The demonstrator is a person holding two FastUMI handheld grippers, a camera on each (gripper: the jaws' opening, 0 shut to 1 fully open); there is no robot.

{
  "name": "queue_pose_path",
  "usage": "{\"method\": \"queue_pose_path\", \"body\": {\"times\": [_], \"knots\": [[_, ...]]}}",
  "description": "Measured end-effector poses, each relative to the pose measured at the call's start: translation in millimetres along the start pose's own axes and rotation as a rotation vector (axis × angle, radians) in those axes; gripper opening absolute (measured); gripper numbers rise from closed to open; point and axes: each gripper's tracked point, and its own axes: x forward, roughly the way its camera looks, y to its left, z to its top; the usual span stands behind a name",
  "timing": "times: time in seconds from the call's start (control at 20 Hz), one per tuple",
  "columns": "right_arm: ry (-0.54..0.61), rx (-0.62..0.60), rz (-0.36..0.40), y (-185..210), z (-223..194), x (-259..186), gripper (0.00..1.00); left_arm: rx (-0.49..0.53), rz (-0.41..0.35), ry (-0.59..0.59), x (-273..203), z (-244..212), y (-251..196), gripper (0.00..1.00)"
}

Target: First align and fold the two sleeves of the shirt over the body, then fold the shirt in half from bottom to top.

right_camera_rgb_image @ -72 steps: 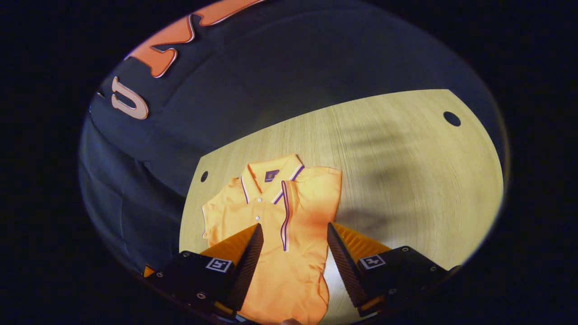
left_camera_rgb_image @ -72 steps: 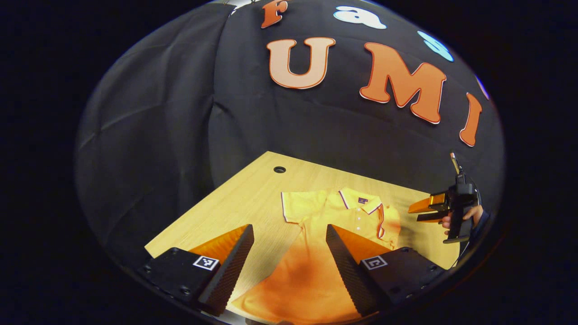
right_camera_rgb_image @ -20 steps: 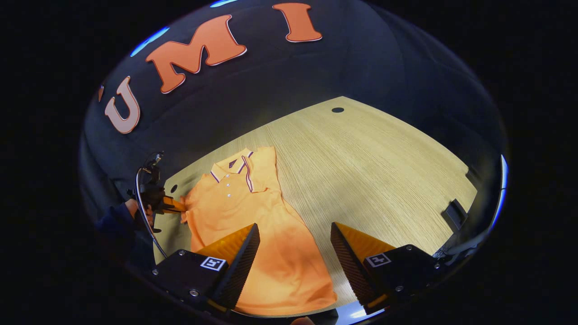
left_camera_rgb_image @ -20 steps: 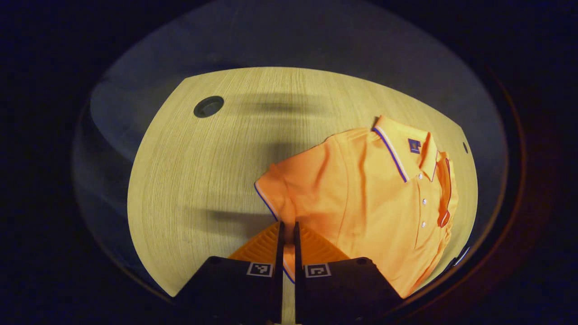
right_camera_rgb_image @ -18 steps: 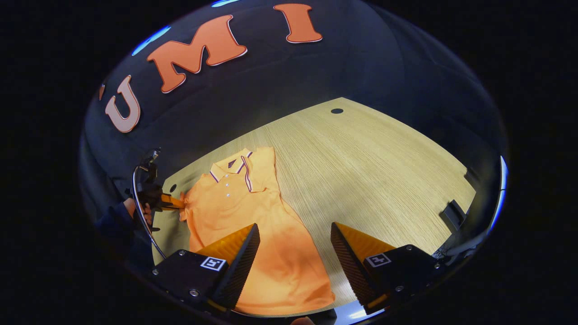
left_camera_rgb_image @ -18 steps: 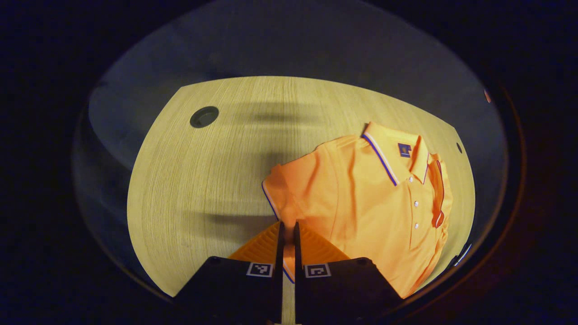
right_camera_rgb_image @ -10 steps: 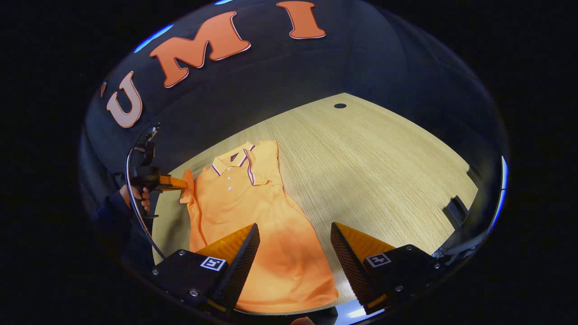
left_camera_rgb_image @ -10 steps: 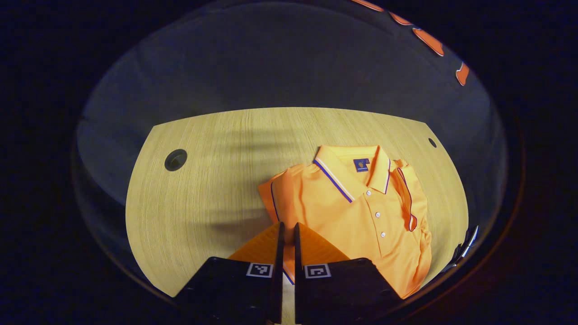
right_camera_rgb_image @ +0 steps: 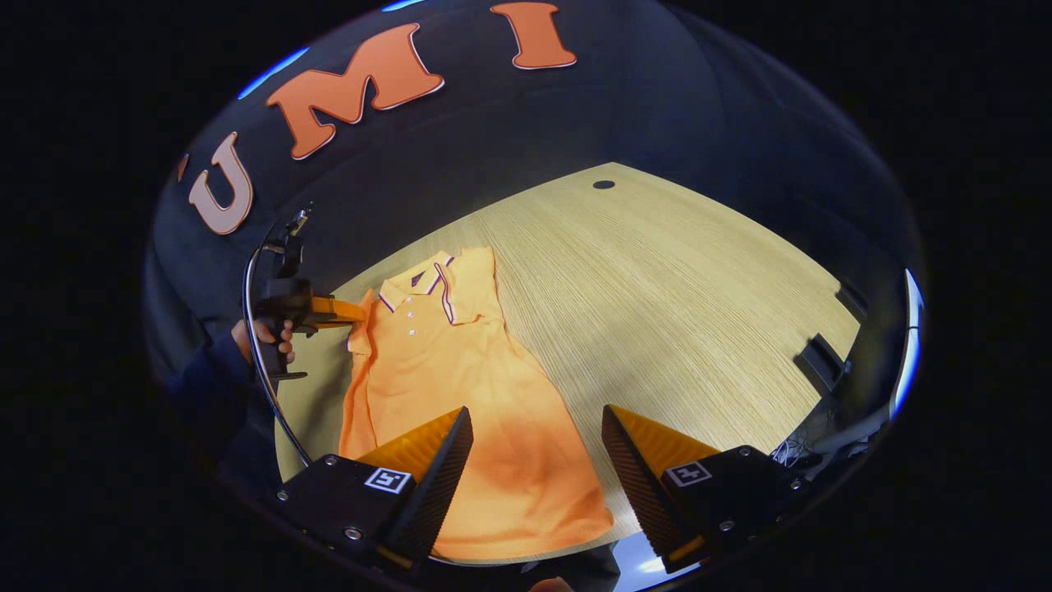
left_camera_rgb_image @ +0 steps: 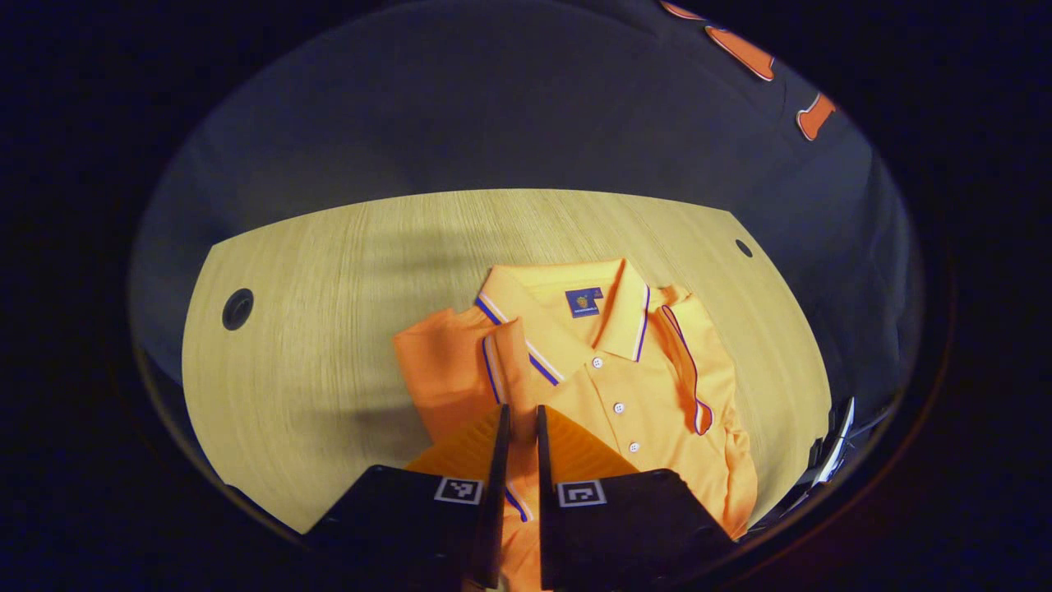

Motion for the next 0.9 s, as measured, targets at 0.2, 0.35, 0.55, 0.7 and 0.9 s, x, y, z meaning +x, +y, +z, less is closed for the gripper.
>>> {"method": "queue_pose_path", "body": {"times": [0.2,0.35,0.55,0.7,0.9], "knots": [[0.018,0.009,0.006,-1,-5,-4,0.96,-0.043,-0.1,-0.002,-8,-10,-22,0.56],[0.018,-0.006,0.042,2,1,-1,0.96,-0.027,-0.085,-0.039,-28,-15,-19,0.83],[0.024,-0.077,0.095,3,7,3,0.97,-0.04,-0.035,-0.13,-66,-22,-14,0.93],[0.026,-0.124,0.133,1,7,3,0.96,-0.039,0.008,-0.202,-97,-35,-13,0.93],[0.049,-0.166,0.178,-1,1,5,0.96,-0.054,0.035,-0.273,-132,-61,-18,0.93]]}}
